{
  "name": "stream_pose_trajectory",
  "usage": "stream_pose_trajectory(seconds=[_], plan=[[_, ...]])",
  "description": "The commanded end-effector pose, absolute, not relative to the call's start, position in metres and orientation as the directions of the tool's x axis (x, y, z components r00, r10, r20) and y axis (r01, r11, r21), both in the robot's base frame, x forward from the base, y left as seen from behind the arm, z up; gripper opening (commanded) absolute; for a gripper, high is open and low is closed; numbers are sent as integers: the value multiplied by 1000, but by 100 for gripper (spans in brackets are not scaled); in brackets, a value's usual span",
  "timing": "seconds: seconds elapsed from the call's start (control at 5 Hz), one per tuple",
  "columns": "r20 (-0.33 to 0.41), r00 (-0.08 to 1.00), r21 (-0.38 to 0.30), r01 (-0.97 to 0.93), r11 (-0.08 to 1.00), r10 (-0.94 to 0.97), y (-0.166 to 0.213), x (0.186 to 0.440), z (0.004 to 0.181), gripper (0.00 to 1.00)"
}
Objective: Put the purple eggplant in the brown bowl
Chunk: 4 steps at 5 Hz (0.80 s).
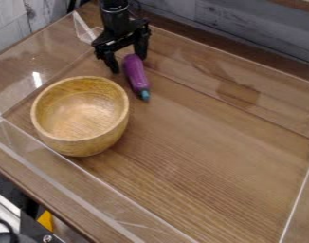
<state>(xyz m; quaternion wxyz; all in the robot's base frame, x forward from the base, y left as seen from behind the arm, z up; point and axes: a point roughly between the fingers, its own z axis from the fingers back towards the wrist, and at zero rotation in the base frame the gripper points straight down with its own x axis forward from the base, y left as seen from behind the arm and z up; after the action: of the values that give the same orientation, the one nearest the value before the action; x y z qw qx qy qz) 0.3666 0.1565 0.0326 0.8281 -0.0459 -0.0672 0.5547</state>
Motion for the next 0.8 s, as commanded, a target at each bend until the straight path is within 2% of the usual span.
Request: stream_pose_trajectory(seconds=[0.0,0.6], plan=[[109,334,-182,-919,349,936,167,377,45,100],[116,331,-163,-924,347,936,149,381,39,100]])
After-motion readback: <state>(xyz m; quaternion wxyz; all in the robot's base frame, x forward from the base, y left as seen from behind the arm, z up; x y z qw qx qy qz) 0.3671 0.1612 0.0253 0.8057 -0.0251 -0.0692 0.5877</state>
